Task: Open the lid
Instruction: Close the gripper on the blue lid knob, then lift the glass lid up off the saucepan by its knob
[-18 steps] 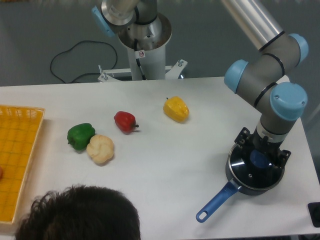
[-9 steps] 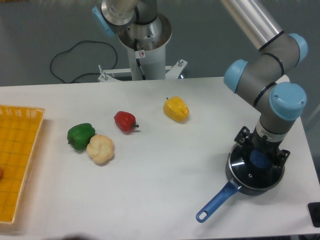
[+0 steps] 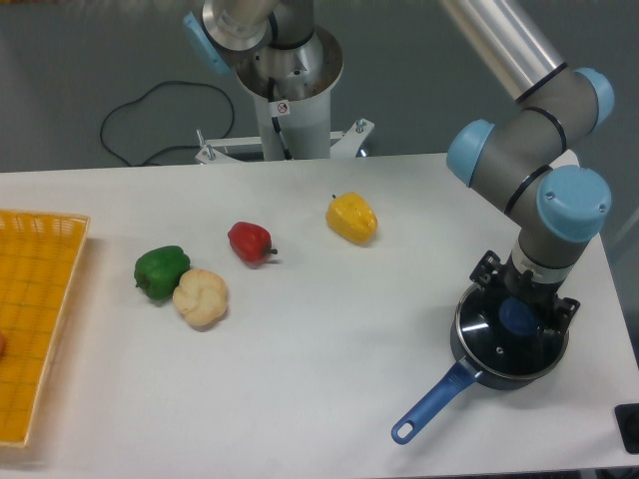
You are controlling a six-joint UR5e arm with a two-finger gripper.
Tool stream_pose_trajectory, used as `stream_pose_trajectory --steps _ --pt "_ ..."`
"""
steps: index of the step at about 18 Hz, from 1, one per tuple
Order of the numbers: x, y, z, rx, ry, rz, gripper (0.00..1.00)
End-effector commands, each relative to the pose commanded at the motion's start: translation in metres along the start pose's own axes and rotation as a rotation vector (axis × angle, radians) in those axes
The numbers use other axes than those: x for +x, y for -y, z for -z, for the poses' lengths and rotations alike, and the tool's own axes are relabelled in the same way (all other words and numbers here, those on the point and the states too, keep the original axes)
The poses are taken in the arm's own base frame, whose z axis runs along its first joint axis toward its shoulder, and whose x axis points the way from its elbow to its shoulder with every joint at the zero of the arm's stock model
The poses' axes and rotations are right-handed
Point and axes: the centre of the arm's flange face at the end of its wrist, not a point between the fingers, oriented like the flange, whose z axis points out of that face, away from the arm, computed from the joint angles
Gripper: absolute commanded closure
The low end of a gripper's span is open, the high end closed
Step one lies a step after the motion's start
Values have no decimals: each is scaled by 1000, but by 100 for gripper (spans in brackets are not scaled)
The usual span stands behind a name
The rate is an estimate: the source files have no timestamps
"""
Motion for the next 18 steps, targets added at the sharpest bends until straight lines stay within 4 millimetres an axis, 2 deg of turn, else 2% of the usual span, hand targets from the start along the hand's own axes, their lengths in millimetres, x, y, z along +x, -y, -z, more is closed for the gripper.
stream_pose_trajectory --steps 2,4,5,14,18 --pt "1 0 -1 -1 -3 0 7" --pt "1 0 0 -1 -3 0 20" --pt "1 0 0 -1 -3 0 22" --pt "2 0 3 -2 -4 0 30" --pt "5 -1 10 -3 -6 -3 34"
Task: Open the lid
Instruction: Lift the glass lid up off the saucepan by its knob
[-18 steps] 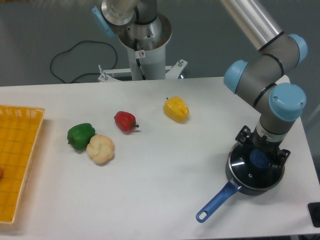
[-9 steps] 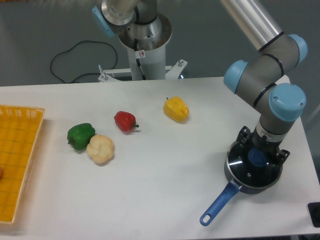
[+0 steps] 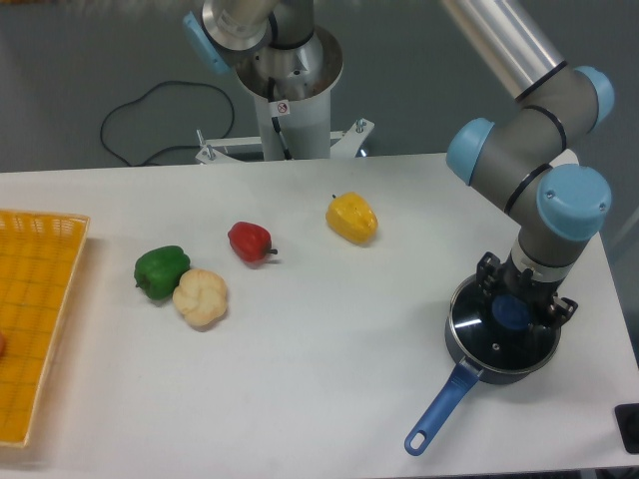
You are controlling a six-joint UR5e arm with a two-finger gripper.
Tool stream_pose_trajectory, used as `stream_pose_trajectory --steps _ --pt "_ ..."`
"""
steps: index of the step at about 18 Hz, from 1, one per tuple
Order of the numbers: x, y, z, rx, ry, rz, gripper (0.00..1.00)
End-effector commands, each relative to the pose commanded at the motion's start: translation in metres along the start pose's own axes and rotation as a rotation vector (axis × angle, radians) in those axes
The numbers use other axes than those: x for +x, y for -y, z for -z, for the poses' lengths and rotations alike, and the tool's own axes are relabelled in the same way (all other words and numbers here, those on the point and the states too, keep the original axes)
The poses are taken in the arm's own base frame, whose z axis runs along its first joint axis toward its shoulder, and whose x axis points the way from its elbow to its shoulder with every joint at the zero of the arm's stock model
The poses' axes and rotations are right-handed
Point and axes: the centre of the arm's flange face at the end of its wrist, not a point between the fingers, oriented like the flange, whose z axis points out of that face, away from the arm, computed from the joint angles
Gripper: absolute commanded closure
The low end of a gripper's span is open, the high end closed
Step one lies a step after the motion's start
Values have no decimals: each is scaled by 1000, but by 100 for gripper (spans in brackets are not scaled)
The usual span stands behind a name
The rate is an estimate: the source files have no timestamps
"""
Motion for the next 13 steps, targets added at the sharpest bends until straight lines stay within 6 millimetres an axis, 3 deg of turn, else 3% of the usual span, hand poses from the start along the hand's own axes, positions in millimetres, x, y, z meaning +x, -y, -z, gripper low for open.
stream_pose_trajectory --steps 11,13 --pt "9 -7 17 -15 -5 5 37" --pt "15 -9 28 -14 4 6 37"
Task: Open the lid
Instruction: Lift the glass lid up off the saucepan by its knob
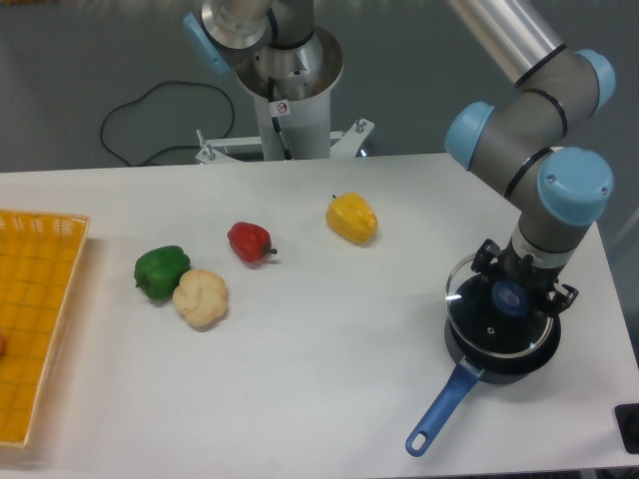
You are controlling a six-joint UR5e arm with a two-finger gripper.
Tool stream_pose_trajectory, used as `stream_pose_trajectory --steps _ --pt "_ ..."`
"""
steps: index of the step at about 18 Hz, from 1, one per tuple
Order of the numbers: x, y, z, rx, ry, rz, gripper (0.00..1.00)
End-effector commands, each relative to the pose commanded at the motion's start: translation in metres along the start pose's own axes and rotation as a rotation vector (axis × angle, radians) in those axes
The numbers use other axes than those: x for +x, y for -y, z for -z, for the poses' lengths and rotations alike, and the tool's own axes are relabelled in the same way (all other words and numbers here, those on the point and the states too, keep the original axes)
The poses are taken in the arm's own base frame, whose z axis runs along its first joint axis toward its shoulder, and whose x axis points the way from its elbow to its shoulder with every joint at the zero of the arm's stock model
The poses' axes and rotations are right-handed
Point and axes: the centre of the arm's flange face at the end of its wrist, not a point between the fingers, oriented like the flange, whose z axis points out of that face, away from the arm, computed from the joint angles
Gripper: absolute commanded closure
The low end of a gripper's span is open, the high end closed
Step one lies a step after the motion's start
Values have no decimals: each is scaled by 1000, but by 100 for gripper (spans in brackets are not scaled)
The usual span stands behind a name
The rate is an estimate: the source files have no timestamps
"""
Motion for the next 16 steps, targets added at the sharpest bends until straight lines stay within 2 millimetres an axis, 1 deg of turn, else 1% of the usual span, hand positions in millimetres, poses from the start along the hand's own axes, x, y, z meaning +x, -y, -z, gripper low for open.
stream_pose_trajectory --steps 3,6,8,10,16 --pt "11 -3 12 0 2 2 37" --pt "18 -6 18 -5 -7 3 37" --pt "21 -12 22 -28 -16 9 37" --pt "23 -15 27 -48 -14 9 37" --pt "26 -16 30 -63 -35 8 37"
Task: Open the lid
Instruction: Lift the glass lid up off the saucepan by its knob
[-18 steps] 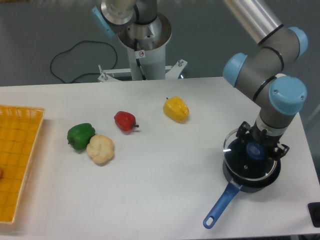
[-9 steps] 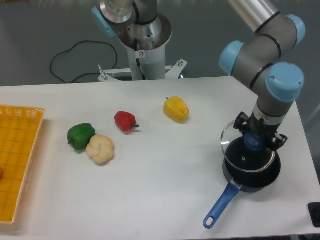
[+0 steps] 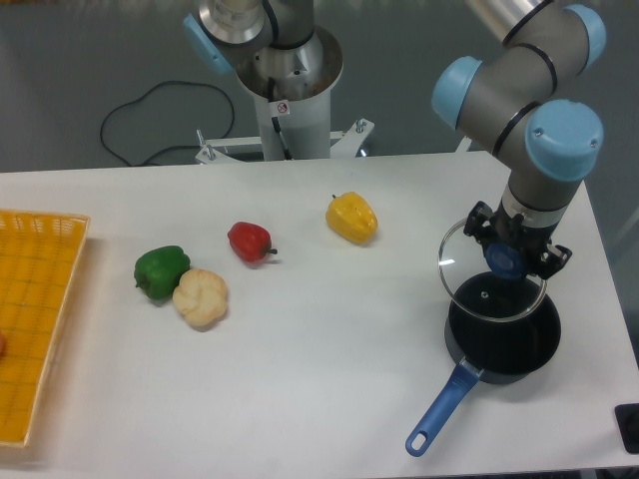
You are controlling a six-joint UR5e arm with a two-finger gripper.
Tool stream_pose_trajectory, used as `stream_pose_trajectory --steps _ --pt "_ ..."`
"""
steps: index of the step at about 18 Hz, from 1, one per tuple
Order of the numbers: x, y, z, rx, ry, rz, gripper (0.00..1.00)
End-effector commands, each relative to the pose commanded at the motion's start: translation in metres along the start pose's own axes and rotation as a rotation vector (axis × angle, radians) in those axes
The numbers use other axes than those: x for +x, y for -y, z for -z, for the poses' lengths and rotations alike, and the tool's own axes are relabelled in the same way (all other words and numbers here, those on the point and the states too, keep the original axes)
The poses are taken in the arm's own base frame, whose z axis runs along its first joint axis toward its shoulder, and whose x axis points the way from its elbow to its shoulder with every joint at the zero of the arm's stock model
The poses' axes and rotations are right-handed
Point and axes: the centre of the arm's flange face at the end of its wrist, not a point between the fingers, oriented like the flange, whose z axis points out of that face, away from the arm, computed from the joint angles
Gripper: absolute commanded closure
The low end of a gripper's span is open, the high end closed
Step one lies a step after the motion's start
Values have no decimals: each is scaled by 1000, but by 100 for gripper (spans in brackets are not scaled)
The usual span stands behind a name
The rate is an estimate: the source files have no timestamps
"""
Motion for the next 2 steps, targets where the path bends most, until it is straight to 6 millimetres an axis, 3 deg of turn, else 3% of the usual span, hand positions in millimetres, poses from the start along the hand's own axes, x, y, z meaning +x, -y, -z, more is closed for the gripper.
stream_pose_trajectory --steps 2 --pt "0 -1 2 -7 3 -1 37"
